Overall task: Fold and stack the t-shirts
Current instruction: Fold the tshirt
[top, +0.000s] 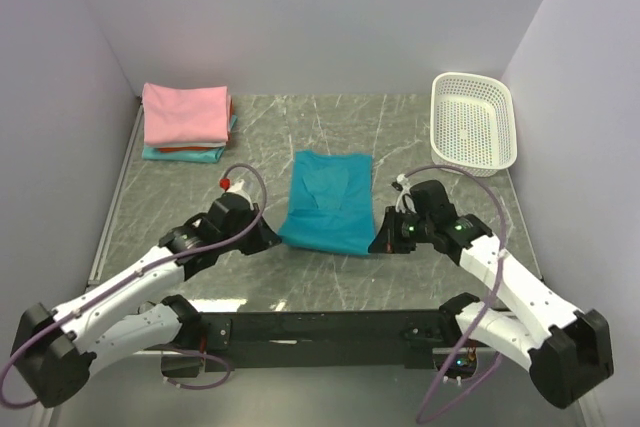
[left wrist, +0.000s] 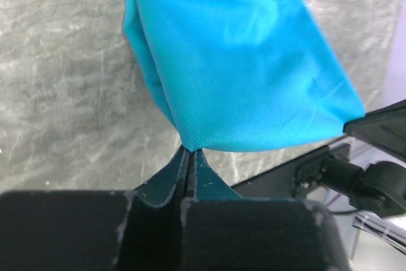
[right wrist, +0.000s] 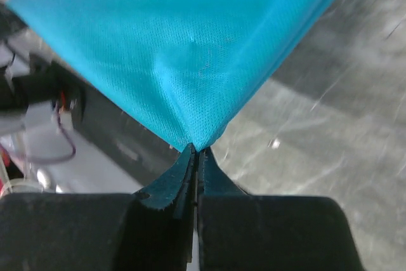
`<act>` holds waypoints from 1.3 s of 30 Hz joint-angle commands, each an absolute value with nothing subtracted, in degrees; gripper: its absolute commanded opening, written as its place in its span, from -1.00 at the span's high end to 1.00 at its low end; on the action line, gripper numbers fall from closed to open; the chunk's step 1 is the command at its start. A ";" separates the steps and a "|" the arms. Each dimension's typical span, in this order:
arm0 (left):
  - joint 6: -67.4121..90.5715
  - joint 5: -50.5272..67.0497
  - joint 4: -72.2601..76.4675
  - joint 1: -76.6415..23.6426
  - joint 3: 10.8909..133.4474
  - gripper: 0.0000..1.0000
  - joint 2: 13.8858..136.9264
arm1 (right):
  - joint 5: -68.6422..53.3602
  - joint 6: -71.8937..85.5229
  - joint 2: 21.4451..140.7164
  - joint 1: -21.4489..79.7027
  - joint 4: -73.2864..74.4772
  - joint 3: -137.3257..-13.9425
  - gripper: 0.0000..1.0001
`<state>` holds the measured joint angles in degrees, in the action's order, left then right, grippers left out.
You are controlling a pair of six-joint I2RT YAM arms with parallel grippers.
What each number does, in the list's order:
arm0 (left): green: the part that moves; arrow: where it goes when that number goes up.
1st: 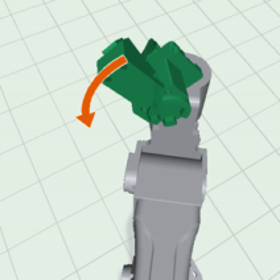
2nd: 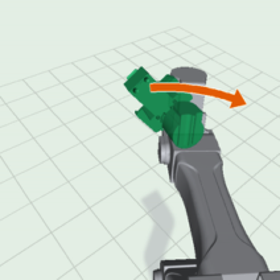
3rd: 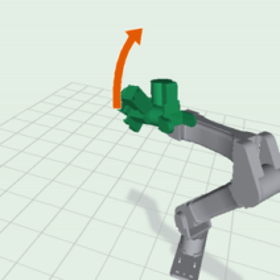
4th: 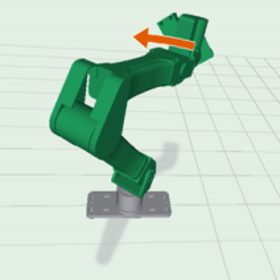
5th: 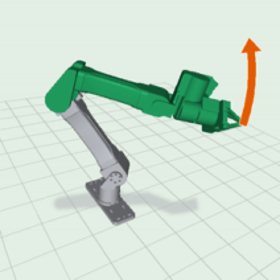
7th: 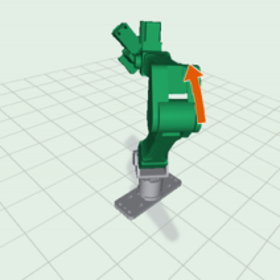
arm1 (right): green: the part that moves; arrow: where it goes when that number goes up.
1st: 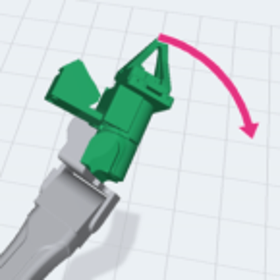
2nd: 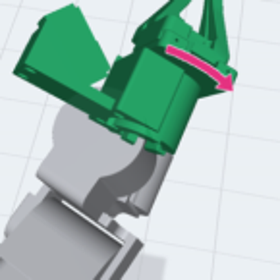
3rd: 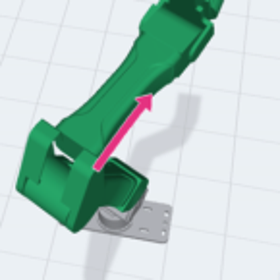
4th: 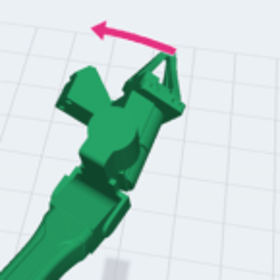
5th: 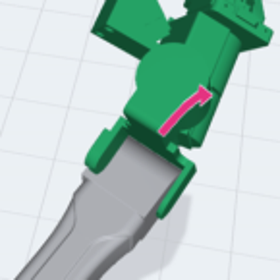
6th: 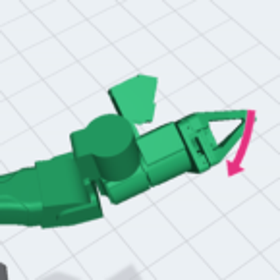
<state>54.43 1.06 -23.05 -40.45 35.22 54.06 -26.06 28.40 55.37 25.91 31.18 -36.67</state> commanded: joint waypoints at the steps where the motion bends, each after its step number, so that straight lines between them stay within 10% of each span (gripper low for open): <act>1: 56.07 -1.15 -28.39 -41.13 36.30 0.99 47.66 | -31.28 24.17 51.51 26.19 41.12 -41.12 1.00; 12: 53.27 -3.41 -25.40 -41.57 40.07 0.99 43.32 | -30.52 24.34 47.99 26.19 43.16 -46.05 1.00; 39: 40.43 6.68 -12.30 -26.72 64.77 0.99 82.34 | -28.74 28.56 65.91 14.07 25.49 -56.77 1.00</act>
